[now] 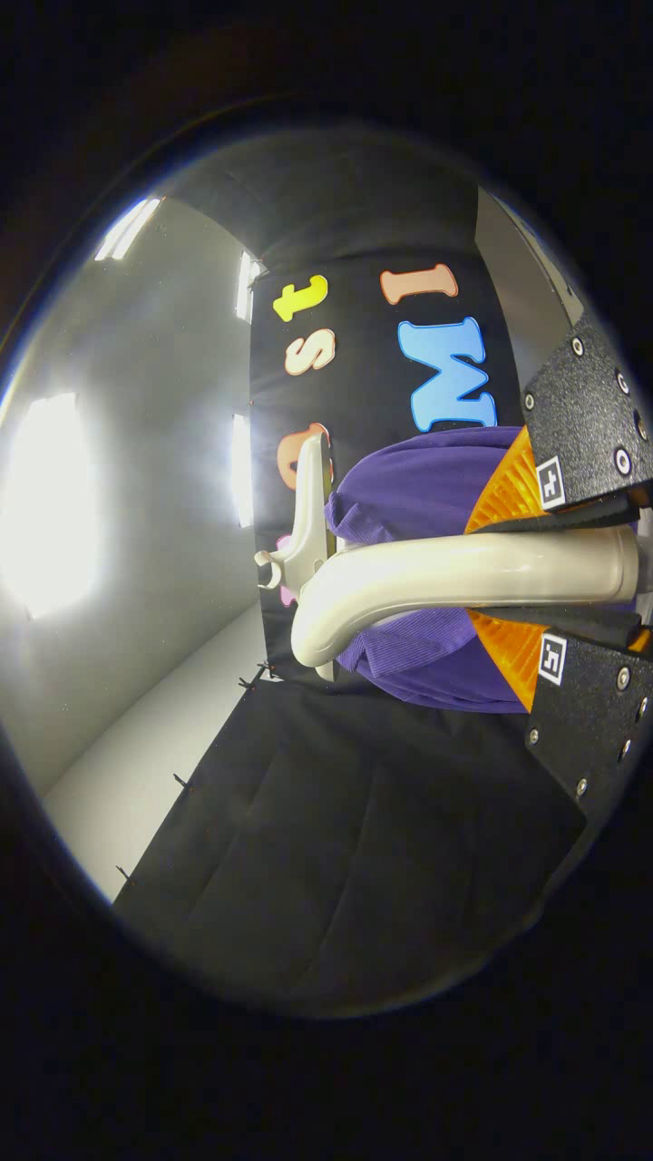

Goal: Iron the clothes twice with a garment steamer, once on the left side and once on the right side.

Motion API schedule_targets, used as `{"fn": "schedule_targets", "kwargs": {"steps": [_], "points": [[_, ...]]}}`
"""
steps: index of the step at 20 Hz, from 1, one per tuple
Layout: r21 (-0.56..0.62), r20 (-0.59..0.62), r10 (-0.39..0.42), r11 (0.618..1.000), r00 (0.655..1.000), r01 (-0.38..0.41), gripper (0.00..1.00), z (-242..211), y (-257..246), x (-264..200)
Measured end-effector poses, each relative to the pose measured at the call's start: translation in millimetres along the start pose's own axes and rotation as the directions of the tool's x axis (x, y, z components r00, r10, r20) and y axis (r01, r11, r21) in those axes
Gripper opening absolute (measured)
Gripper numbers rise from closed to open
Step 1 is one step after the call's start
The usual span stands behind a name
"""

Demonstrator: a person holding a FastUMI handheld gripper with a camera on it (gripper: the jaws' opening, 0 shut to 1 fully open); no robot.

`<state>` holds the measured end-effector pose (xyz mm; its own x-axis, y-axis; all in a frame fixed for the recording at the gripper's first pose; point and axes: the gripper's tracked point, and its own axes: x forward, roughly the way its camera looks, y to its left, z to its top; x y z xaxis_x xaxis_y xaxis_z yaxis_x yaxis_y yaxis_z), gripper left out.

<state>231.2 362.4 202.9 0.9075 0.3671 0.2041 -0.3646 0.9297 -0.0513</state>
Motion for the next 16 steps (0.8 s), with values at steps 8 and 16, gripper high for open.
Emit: {"fn": "schedule_targets", "kwargs": {"steps": [8, 16], "points": [[-0.053, 0.010, 0.046, 0.998, 0.999, -0.045, 0.35, 17.1, 41.9, 42.8], [-0.057, -0.059, 0.058, 0.996, 0.997, -0.062, 0.35, -21.5, 71.3, 66.6]]}}
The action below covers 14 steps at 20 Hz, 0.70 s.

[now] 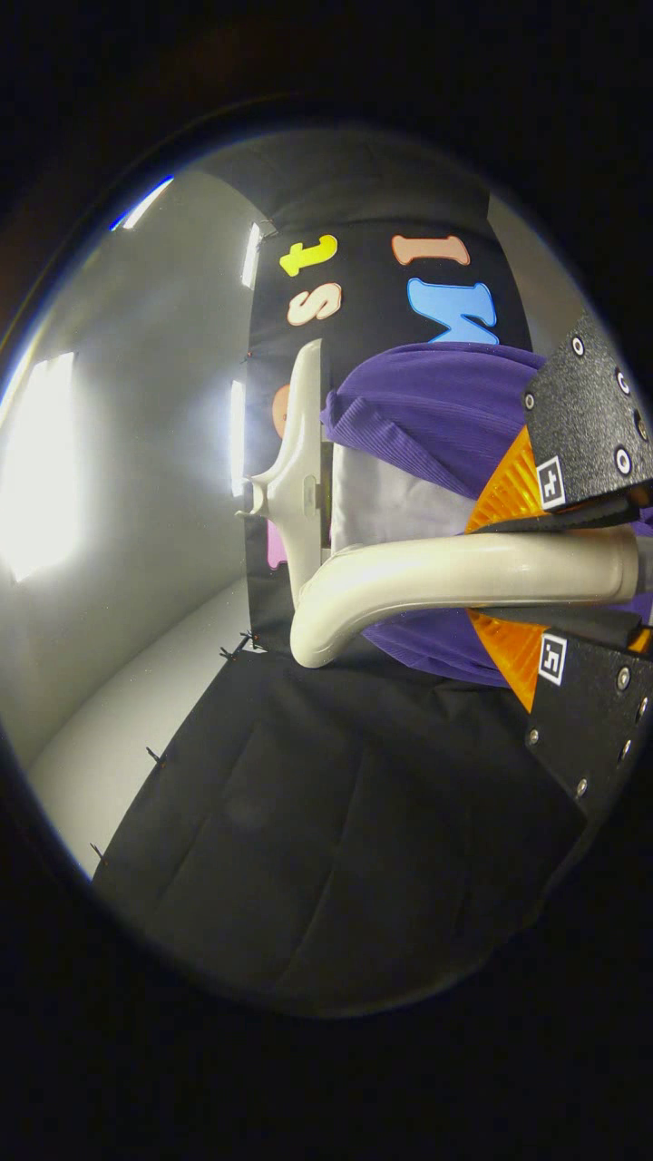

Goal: Iron the clothes twice with a garment steamer, once on the left side and once on the right side.

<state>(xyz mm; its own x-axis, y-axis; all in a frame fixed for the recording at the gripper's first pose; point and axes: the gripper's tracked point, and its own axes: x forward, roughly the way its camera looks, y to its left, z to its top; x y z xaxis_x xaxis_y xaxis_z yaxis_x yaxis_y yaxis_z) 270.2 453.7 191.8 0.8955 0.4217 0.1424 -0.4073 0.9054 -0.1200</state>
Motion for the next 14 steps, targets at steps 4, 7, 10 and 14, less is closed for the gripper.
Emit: {"fn": "schedule_targets", "kwargs": {"steps": [4, 7, 10, 14], "points": [[-0.008, -0.066, 0.021, 1.000, 0.998, -0.022, 0.35, -37.3, 8.6, 0.9], [-0.011, -0.107, 0.016, 1.000, 0.994, -0.017, 0.35, -56.2, 8.5, -4.6], [-0.005, -0.148, 0.011, 1.000, 0.989, -0.012, 0.35, -77.9, 5.8, -9.0], [0.002, -0.185, 0.017, 1.000, 0.983, -0.017, 0.35, -96.4, 3.6, -15.2]]}}
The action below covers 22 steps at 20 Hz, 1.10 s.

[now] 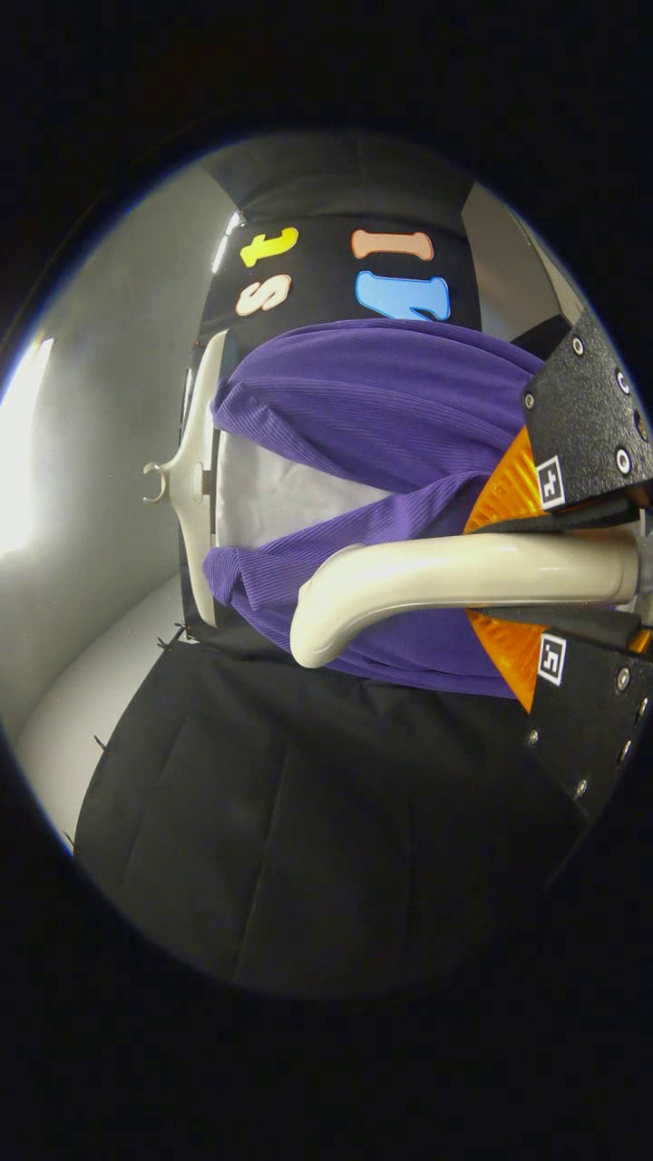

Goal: Iron the clothes twice with a garment steamer, once on the left side and once on the right side.

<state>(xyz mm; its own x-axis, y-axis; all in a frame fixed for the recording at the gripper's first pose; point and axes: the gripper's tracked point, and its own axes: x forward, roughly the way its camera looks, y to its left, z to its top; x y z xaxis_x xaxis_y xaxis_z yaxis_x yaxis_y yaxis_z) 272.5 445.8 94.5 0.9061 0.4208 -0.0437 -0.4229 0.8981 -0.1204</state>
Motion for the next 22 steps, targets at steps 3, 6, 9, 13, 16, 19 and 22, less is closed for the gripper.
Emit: {"fn": "schedule_targets", "kwargs": {"steps": [3, 6, 9, 13, 16, 19, 22], "points": [[-0.007, -0.015, 0.001, 1.000, 1.000, -0.001, 0.35, -11.7, -1.9, -4.0], [-0.010, -0.033, 0.005, 1.000, 0.999, -0.006, 0.35, -26.1, 1.0, -6.7], [-0.020, -0.043, 0.010, 1.000, 0.999, -0.011, 0.35, -36.2, 0.1, -10.0], [-0.016, -0.086, 0.019, 1.000, 0.996, -0.020, 0.35, -55.9, 3.3, -13.1], [-0.019, -0.134, 0.028, 0.999, 0.991, -0.031, 0.35, -80.1, 6.2, -18.1], [-0.021, -0.160, 0.031, 0.999, 0.987, -0.035, 0.35, -98.1, 4.6, -22.6], [-0.030, -0.177, 0.029, 0.999, 0.984, -0.035, 0.35, -112.2, 2.6, -26.2]]}}
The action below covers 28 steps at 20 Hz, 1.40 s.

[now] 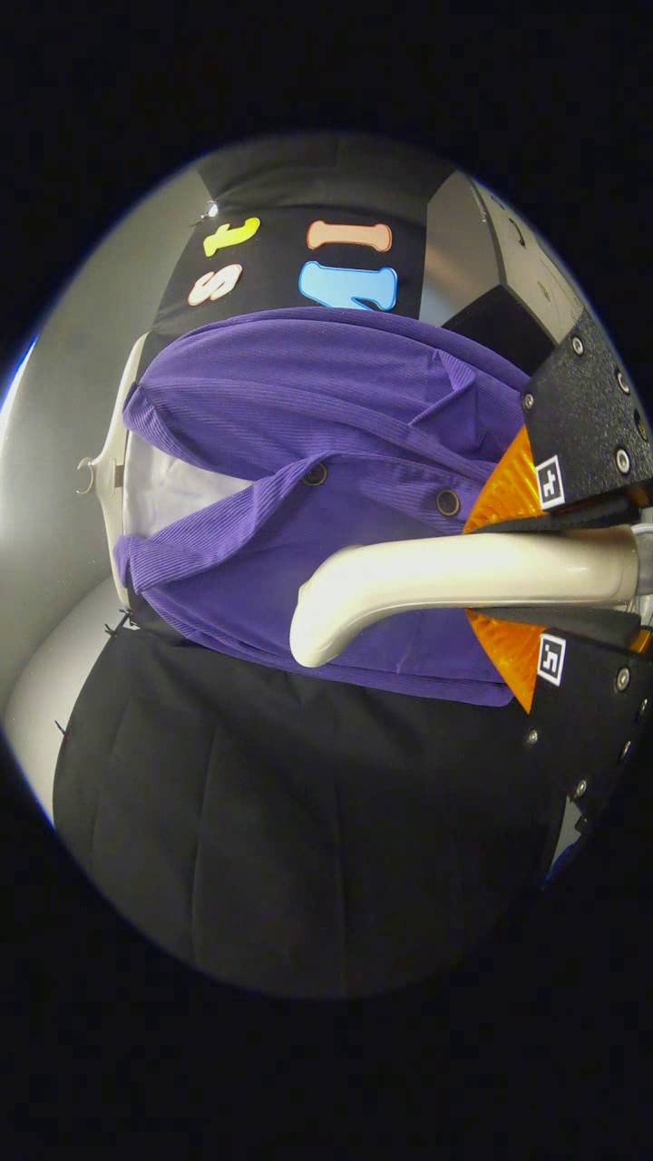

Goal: Iron the clothes twice with a garment steamer, once on the left side and once on the right side.

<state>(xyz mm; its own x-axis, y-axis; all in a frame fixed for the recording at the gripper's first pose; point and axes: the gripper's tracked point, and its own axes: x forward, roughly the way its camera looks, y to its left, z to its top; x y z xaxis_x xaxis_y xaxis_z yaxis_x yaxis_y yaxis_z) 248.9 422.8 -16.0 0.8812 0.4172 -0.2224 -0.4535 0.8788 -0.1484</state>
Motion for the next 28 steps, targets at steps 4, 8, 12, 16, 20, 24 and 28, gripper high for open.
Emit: {"fn": "schedule_targets", "kwargs": {"steps": [4, 8, 12, 16, 20, 24, 28], "points": [[-0.013, -0.030, 0.005, 1.000, 1.000, -0.005, 0.36, -22.9, 2.1, -1.6], [-0.016, -0.046, 0.010, 1.000, 0.999, -0.010, 0.36, -37.0, 4.3, -5.4], [-0.017, -0.065, 0.002, 1.000, 0.998, -0.004, 0.35, -53.2, 4.9, -7.6], [-0.027, -0.086, 0.011, 1.000, 0.996, -0.013, 0.36, -70.4, 9.6, -11.4], [-0.023, -0.130, 0.026, 0.999, 0.991, -0.029, 0.36, -98.5, 17.2, -13.3], [-0.029, -0.177, 0.033, 0.999, 0.984, -0.039, 0.36, -125.0, 22.8, -15.4], [-0.027, -0.225, 0.042, 0.998, 0.974, -0.049, 0.36, -151.6, 27.6, -20.2]]}}
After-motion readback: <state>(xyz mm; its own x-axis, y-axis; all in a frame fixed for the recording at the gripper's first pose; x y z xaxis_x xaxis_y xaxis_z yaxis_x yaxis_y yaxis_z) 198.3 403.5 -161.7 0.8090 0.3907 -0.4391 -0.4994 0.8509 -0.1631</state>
